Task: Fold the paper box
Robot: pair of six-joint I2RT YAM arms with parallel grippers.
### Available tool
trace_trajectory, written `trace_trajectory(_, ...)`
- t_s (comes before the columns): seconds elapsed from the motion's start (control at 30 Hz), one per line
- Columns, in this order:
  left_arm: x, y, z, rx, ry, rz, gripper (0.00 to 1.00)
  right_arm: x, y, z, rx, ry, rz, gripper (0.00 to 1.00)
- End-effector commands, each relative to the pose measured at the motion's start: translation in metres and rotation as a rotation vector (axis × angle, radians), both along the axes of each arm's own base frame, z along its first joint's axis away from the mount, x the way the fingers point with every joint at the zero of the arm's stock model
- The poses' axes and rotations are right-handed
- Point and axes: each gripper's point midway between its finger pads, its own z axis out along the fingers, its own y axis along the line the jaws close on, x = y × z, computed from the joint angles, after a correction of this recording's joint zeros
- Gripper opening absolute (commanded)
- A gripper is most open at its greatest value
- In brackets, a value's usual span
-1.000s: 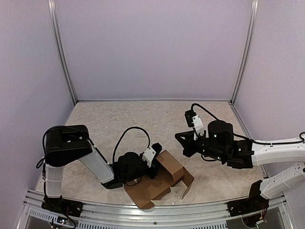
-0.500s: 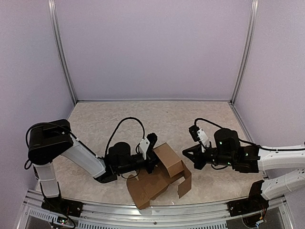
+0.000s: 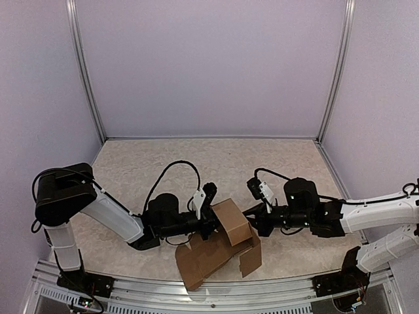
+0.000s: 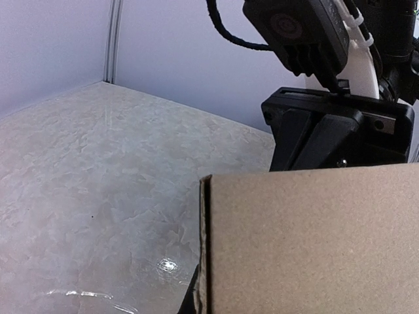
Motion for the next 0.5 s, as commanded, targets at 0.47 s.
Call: trace_trajectory(0.47,0.004,-0.009,0.002,-0.004,0.047,-0.008,0.0,-0.02,0.04,0.014,0.14,0.023,0.17,0.0)
